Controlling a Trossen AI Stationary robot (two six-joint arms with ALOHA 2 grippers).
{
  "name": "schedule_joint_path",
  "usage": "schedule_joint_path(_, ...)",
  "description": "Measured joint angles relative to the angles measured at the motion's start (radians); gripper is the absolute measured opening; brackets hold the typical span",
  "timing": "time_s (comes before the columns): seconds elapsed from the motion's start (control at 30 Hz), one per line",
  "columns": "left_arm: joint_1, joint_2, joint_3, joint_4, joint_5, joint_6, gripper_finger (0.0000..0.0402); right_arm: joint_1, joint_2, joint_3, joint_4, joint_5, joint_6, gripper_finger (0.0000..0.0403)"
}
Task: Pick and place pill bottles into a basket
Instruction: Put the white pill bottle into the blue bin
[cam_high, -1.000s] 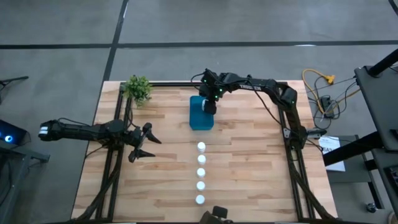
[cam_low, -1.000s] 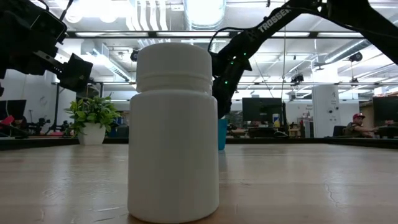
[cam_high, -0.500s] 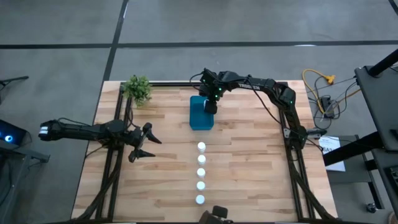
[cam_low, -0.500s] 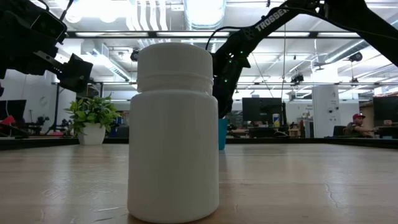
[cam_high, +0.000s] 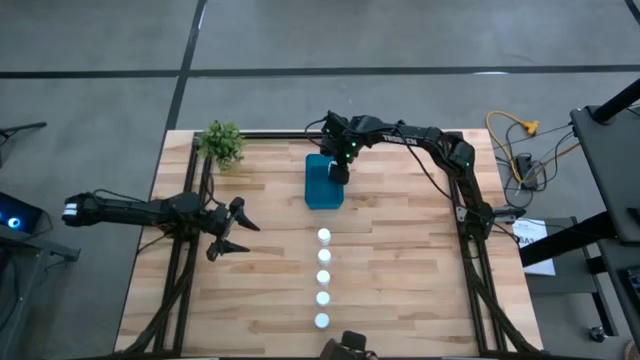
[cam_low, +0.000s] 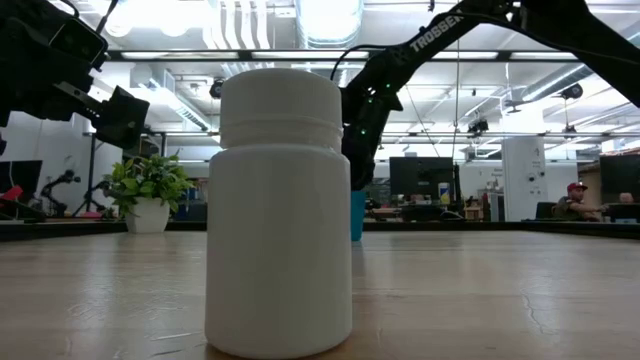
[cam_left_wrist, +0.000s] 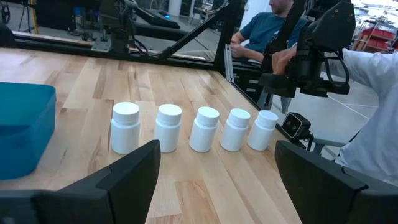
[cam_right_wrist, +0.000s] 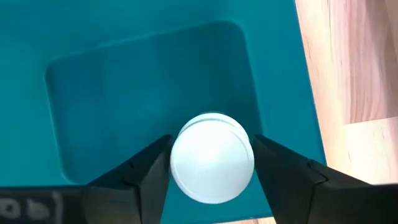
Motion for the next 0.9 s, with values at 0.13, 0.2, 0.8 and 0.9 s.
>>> schedule_joint_path(0.13, 0.0, 0.0, 0.0, 0.0, 0.0, 0.0, 0.0299, 0.0, 0.0, 0.0, 0.001, -0.001, -0.005, 0.0218)
schedule_joint_path(0.2, 0.0, 0.001, 0.0, 0.0, 0.0, 0.0, 0.0299, 0.0, 0.0, 0.0, 0.007, -0.002, -0.005, 0.0219)
schedule_joint_path(0.8, 0.0, 0.002, 0.0, 0.0, 0.0, 0.0, 0.0299, 0.0, -0.001, 0.031, -0.013, -0.002, -0.008, 0.0221)
schedule_joint_path(0.9, 0.0, 0.002, 0.0, 0.0, 0.0, 0.0, 0.0299, 0.0, -0.001, 0.046, -0.033, -0.002, -0.008, 0.0221)
